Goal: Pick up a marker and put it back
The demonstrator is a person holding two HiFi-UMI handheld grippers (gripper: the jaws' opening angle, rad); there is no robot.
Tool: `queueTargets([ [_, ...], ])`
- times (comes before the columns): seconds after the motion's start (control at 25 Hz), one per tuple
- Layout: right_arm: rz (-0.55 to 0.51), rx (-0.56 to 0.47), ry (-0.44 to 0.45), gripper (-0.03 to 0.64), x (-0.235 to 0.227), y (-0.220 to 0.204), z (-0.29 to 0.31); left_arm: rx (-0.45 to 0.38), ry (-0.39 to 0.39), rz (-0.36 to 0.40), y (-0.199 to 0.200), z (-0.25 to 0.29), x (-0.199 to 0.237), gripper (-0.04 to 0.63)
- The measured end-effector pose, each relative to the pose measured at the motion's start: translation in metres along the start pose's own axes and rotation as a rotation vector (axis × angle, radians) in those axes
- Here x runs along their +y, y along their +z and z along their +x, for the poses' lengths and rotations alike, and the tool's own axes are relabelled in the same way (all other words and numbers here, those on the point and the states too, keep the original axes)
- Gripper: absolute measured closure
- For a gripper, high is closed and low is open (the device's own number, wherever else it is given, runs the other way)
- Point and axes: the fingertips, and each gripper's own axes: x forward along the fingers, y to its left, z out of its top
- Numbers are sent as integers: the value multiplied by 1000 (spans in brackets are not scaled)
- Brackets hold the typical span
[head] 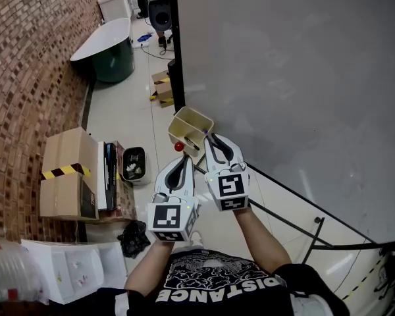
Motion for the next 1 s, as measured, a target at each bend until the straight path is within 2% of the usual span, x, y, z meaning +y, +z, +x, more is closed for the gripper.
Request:
queueTargets([
  [0.52,2,-93,23,583,20,42,-82,-30,-9,19,5,-42,-45,589],
  [0.68,10,-120,36,617,31,49,-112,-49,10,28,6,-61,-56,589],
  [1.0,23,-137,70,617,47,57,-159,-54,35,30,10,-94,-80,589],
])
